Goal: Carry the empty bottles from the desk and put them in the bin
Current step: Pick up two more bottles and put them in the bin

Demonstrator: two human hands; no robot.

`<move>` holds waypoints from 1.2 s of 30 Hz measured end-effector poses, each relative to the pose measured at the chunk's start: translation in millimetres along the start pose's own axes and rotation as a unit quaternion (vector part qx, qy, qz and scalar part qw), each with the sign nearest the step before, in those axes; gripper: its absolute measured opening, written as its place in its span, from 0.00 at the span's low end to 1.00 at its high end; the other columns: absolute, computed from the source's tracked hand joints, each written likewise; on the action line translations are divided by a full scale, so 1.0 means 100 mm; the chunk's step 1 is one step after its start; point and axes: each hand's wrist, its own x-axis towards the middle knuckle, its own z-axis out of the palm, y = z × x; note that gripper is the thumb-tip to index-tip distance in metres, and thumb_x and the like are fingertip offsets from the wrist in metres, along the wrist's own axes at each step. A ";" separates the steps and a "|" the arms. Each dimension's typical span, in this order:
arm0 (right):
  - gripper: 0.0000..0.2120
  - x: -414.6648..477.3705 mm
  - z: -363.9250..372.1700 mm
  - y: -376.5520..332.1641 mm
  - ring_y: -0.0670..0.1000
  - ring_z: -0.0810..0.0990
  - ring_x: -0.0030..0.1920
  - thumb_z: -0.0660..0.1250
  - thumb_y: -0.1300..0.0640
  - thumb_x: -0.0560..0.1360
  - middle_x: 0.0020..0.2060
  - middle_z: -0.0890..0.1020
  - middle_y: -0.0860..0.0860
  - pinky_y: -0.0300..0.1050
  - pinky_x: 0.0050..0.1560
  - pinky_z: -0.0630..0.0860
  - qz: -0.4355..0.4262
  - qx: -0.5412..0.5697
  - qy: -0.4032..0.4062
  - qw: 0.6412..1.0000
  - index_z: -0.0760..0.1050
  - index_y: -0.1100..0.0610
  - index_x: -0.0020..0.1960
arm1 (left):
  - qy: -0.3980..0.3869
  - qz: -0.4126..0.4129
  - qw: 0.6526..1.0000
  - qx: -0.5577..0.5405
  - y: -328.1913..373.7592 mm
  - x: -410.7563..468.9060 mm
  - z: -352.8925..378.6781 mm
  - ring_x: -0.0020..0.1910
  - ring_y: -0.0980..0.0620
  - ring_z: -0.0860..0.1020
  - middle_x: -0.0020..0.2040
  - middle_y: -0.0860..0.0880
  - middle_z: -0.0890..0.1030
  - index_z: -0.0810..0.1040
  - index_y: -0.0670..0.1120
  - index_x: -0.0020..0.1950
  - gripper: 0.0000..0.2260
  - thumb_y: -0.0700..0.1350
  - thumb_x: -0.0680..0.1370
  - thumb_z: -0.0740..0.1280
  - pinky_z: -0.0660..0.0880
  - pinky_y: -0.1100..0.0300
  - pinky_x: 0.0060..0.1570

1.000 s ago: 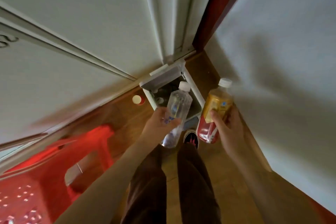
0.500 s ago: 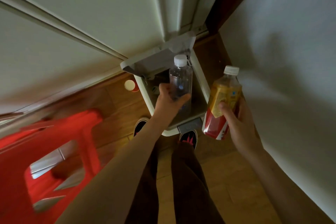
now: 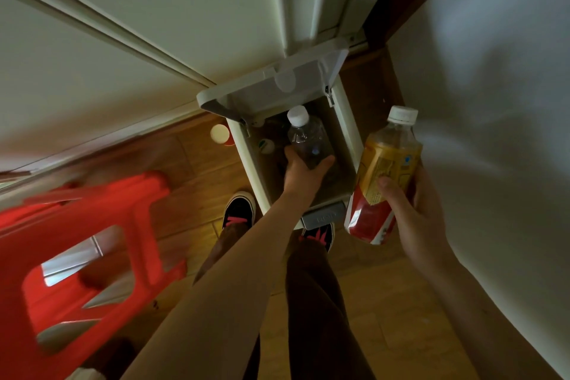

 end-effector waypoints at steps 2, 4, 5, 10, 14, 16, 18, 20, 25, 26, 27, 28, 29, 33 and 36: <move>0.22 -0.01 0.00 -0.01 0.42 0.83 0.47 0.66 0.51 0.74 0.51 0.81 0.52 0.31 0.43 0.78 -0.002 0.003 0.000 1.000 0.69 0.60 0.65 | -0.002 0.002 1.000 -0.004 -0.01 0.02 0.02 0.66 0.43 0.73 0.68 0.42 0.71 0.57 0.45 0.73 0.34 0.48 0.74 0.72 0.70 0.57 0.55; 0.22 -0.02 -0.01 -0.02 0.43 0.83 0.48 0.66 0.51 0.75 0.52 0.81 0.52 0.32 0.43 0.78 -0.003 0.004 -0.002 1.000 0.69 0.60 0.65 | -0.018 0.000 1.000 0.006 0.01 0.01 0.02 0.65 0.43 0.73 0.68 0.43 0.72 0.58 0.46 0.74 0.33 0.50 0.74 0.71 0.72 0.55 0.55; 0.23 -0.02 -0.01 -0.03 0.44 0.83 0.48 0.65 0.50 0.74 0.52 0.81 0.52 0.33 0.44 0.79 -0.001 0.005 -0.003 1.000 0.69 0.59 0.65 | -0.028 0.003 0.999 0.019 0.02 0.00 0.01 0.65 0.44 0.73 0.68 0.43 0.72 0.59 0.47 0.74 0.32 0.50 0.75 0.70 0.73 0.54 0.57; 0.21 -0.09 0.01 -0.13 0.46 0.83 0.51 0.67 0.50 0.75 0.54 0.80 0.51 0.37 0.47 0.80 -0.003 0.004 -0.005 1.000 0.69 0.52 0.65 | -0.004 0.107 0.987 0.120 0.13 -0.29 -0.24 0.64 0.50 0.74 0.66 0.46 0.75 0.67 0.46 0.71 0.22 0.49 0.79 0.64 0.74 0.52 0.63; 0.20 -0.17 0.09 -0.28 0.46 0.82 0.54 0.66 0.51 0.71 0.56 0.80 0.49 0.36 0.48 0.80 -0.001 0.027 -0.015 1.000 0.67 0.43 0.62 | 0.074 0.289 0.933 0.203 0.18 -0.61 -0.67 0.55 0.53 0.78 0.58 0.47 0.78 0.74 0.43 0.63 0.12 0.44 0.80 0.61 0.77 0.60 0.54; 0.21 -0.18 0.16 -0.33 0.47 0.82 0.55 0.66 0.51 0.71 0.57 0.79 0.49 0.37 0.49 0.80 -0.006 0.036 -0.019 0.999 0.67 0.44 0.63 | 0.130 0.332 0.910 0.211 0.16 -0.63 -0.89 0.53 0.50 0.78 0.55 0.48 0.77 0.74 0.40 0.61 0.12 0.42 0.80 0.60 0.78 0.55 0.52; 0.21 -0.15 0.25 -0.35 0.47 0.82 0.56 0.68 0.50 0.72 0.57 0.79 0.47 0.39 0.49 0.80 -0.015 0.044 -0.017 0.999 0.67 0.41 0.62 | 0.180 0.313 0.910 0.203 0.10 -0.57 -1.03 0.52 0.47 0.77 0.55 0.49 0.74 0.72 0.41 0.63 0.13 0.44 0.80 0.58 0.77 0.52 0.51; 0.21 -0.11 0.37 -0.36 0.47 0.81 0.56 0.70 0.50 0.73 0.57 0.78 0.46 0.41 0.50 0.80 -0.028 0.048 -0.005 0.998 0.66 0.41 0.62 | 0.204 0.267 0.923 0.186 0.03 -0.45 -1.10 0.54 0.46 0.76 0.58 0.48 0.72 0.70 0.43 0.65 0.15 0.46 0.80 0.57 0.75 0.51 0.52; 0.24 0.09 0.66 -0.33 0.47 0.81 0.56 0.70 0.53 0.72 0.56 0.79 0.48 0.40 0.52 0.78 -0.087 0.044 0.002 0.995 0.67 0.50 0.65 | 0.157 0.168 0.967 0.106 -0.08 -0.18 -0.98 0.45 0.54 0.72 0.51 0.46 0.74 0.73 0.42 0.56 0.14 0.48 0.83 0.52 0.72 0.54 0.48; 0.27 0.15 0.70 -0.29 0.47 0.80 0.57 0.71 0.52 0.71 0.57 0.78 0.50 0.39 0.53 0.78 -0.096 0.027 -0.006 0.995 0.66 0.54 0.67 | 0.160 0.173 0.968 0.090 -0.12 -0.13 -0.94 0.45 0.54 0.73 0.50 0.46 0.75 0.73 0.42 0.56 0.16 0.50 0.83 0.51 0.71 0.57 0.46; 0.30 0.20 0.73 -0.25 0.47 0.80 0.57 0.71 0.49 0.70 0.58 0.78 0.51 0.38 0.54 0.77 -0.103 0.001 -0.016 0.995 0.65 0.56 0.68 | 0.167 0.185 0.965 0.078 -0.16 -0.10 -0.90 0.45 0.52 0.74 0.49 0.46 0.76 0.73 0.43 0.57 0.17 0.51 0.83 0.50 0.70 0.60 0.44; 0.32 0.25 0.75 -0.20 0.46 0.79 0.58 0.71 0.47 0.69 0.59 0.77 0.50 0.37 0.54 0.77 -0.107 -0.028 -0.024 0.994 0.65 0.56 0.68 | 0.175 0.195 0.963 0.068 -0.21 -0.07 -0.88 0.45 0.51 0.75 0.49 0.45 0.76 0.72 0.43 0.57 0.17 0.52 0.83 0.50 0.69 0.63 0.41; 0.34 0.30 0.77 -0.17 0.44 0.79 0.58 0.71 0.45 0.68 0.59 0.77 0.50 0.36 0.55 0.77 -0.110 -0.054 -0.031 0.992 0.65 0.56 0.69 | 0.180 0.197 0.962 0.059 -0.24 -0.06 -0.87 0.43 0.51 0.75 0.47 0.45 0.76 0.71 0.42 0.56 0.17 0.52 0.83 0.50 0.69 0.65 0.39; 0.30 0.46 0.77 -0.05 0.38 0.78 0.57 0.72 0.45 0.69 0.57 0.77 0.42 0.32 0.55 0.75 -0.098 -0.132 -0.074 0.984 0.66 0.51 0.66 | 0.167 0.187 0.967 0.037 -0.29 -0.03 -0.86 0.36 0.51 0.73 0.42 0.42 0.75 0.69 0.41 0.52 0.16 0.53 0.83 0.50 0.70 0.63 0.33; 0.28 0.53 0.82 0.03 0.38 0.78 0.56 0.72 0.49 0.72 0.57 0.78 0.43 0.32 0.54 0.74 -0.070 -0.188 -0.094 0.975 0.67 0.53 0.68 | 0.148 0.198 0.969 0.016 -0.30 -0.02 -0.89 0.36 0.48 0.74 0.42 0.41 0.76 0.68 0.42 0.52 0.16 0.54 0.82 0.50 0.73 0.59 0.33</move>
